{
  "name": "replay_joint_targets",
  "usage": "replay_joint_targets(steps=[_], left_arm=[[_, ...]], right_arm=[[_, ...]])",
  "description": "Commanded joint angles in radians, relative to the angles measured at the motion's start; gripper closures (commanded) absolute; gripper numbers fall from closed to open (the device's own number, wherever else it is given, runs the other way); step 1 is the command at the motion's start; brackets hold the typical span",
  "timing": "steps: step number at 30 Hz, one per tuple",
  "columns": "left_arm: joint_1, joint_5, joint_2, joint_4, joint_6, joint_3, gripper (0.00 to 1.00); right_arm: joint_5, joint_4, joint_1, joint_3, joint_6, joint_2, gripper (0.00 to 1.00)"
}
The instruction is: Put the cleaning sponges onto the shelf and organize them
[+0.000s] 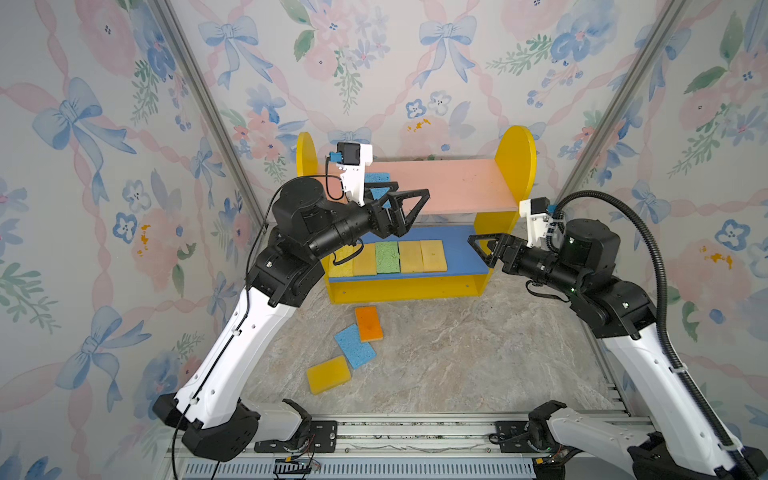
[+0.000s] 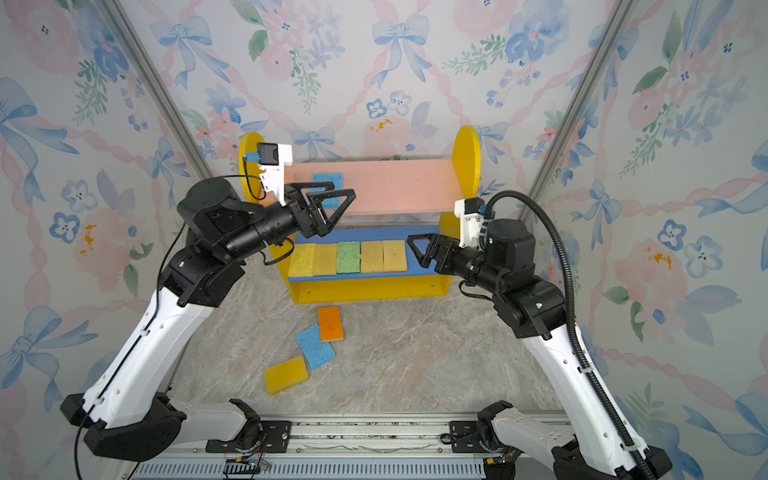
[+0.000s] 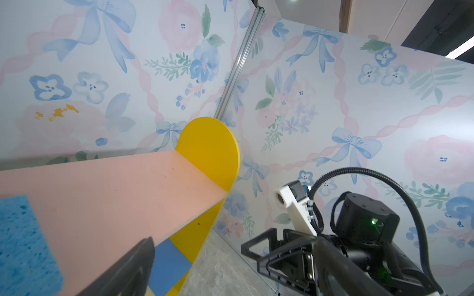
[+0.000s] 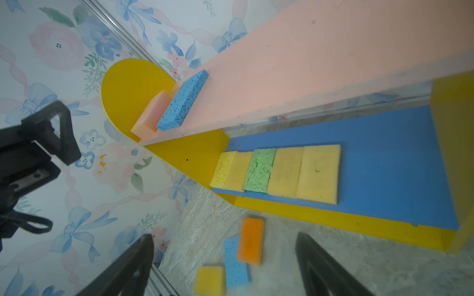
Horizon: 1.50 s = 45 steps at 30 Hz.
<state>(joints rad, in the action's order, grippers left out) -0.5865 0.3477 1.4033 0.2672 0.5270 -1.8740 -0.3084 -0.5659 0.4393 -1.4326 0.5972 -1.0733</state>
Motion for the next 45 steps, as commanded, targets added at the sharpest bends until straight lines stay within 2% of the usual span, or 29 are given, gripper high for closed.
replay_joint_targets(steps=[1,9,14,29,37,45], left_arm=[[-0.006,0.013,0.151,0.014,-0.002,-0.146,0.02],[-0.013,0.013,0.463,0.015,0.045,-0.455,0.02],[-0.007,-0.024,0.557,0.014,0.047,-0.527,0.02],[0.074,-0.11,0.588,0.017,0.021,-0.447,0.02],[0.105,-0.148,0.543,0.018,0.007,-0.372,0.02],[0.142,-0.141,0.502,0.02,-0.004,-0.32,0.02]], right_arm=[[-0.05,-0.04,-0.006,0.095,-0.025,0.028,0.1],[-0.077,-0.089,-0.023,0.182,-0.069,0.123,0.07],[-0.097,-0.084,-0.03,0.207,-0.081,0.128,0.06],[-0.173,-0.038,-0.111,0.288,-0.076,0.127,0.05],[-0.196,-0.017,-0.133,0.301,-0.059,0.126,0.04],[-0.203,0.006,-0.132,0.316,-0.035,0.128,0.04]])
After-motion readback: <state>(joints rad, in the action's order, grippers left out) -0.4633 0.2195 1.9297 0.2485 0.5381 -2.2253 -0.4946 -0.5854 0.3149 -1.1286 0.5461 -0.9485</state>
